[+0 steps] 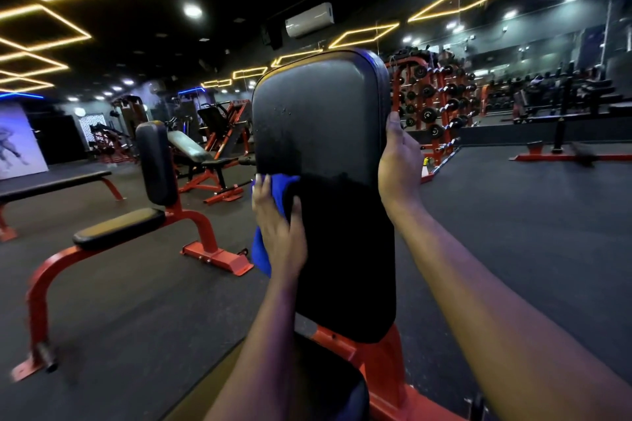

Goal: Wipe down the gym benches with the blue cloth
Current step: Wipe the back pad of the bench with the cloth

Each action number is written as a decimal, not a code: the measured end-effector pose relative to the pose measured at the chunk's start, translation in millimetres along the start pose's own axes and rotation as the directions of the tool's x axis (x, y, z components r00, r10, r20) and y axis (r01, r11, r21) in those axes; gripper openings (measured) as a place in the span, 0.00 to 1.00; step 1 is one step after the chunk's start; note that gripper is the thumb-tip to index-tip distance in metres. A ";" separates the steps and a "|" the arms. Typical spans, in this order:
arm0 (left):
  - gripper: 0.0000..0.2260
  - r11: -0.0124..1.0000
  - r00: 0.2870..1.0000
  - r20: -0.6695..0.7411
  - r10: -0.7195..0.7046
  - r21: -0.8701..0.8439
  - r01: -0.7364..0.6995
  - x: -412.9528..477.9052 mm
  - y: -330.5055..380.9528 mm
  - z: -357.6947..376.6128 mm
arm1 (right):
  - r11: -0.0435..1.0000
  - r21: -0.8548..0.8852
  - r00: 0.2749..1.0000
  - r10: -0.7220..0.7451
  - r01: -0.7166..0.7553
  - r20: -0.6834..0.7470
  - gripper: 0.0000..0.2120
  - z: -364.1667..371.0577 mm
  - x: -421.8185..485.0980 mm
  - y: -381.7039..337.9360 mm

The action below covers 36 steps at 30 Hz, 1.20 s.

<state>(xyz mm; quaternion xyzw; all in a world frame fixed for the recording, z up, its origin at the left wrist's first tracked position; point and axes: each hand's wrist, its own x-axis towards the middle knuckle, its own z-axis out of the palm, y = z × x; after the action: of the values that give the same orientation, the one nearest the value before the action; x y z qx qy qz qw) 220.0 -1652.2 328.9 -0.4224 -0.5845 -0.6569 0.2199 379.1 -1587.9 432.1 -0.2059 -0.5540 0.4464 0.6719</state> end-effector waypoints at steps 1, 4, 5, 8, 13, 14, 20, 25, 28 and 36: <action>0.29 1.000 1.000 -0.016 0.009 0.026 -0.009 20.8 5.7 2.1 | 1.000 0.008 1.000 0.003 -0.003 0.006 0.27 -0.1 0.1 0.1; 0.26 0.999 1.000 -0.020 0.015 0.051 -0.014 82.6 28.7 4.3 | 1.000 0.028 1.000 -0.002 0.002 0.013 0.31 -0.1 0.6 2.6; 0.26 0.999 0.999 -0.017 0.028 0.047 -0.027 91.5 30.8 4.6 | 1.000 0.031 1.000 0.000 -0.001 0.015 0.31 -0.3 0.9 2.2; 0.26 0.996 0.996 -0.035 0.085 0.015 -0.084 71.0 23.0 4.2 | 0.999 0.036 1.000 0.005 -0.005 0.001 0.31 -1.6 -0.9 -0.5; 0.29 0.998 0.997 0.030 0.069 0.002 -0.069 10.7 3.6 -0.2 | 1.000 0.013 1.000 -0.005 0.005 -0.014 0.31 -1.9 -3.0 -3.8; 0.29 0.997 0.996 0.040 0.082 0.011 -0.082 19.8 6.1 -0.8 | 1.000 0.019 1.000 -0.004 0.004 -0.014 0.31 -1.5 -2.9 -4.0; 0.26 0.993 0.996 0.013 0.083 0.081 -0.084 117.4 42.3 3.4 | 1.000 0.015 1.000 -0.012 0.012 0.011 0.29 -2.4 -2.1 -3.6; 0.28 0.994 0.994 -0.015 0.107 0.002 -0.107 45.6 20.2 2.3 | 1.000 0.026 1.000 0.009 -0.009 -0.011 0.30 -2.3 -2.8 -4.1; 0.29 0.998 0.997 0.047 0.055 -0.001 -0.055 -11.7 11.5 -0.7 | 0.998 0.053 1.000 0.022 -0.022 0.003 0.30 -1.5 -3.3 -4.3; 0.28 0.990 0.992 0.033 0.125 0.058 -0.127 48.4 74.9 16.0 | 0.993 0.063 0.994 0.101 -0.103 0.042 0.33 -0.4 4.7 6.5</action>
<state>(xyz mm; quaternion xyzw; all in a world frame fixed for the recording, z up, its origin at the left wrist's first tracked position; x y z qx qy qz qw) 256.9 -1643.5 411.1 -0.4613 -0.5792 -0.6176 0.2651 377.0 -1580.5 429.6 -0.2033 -0.5407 0.5020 0.6437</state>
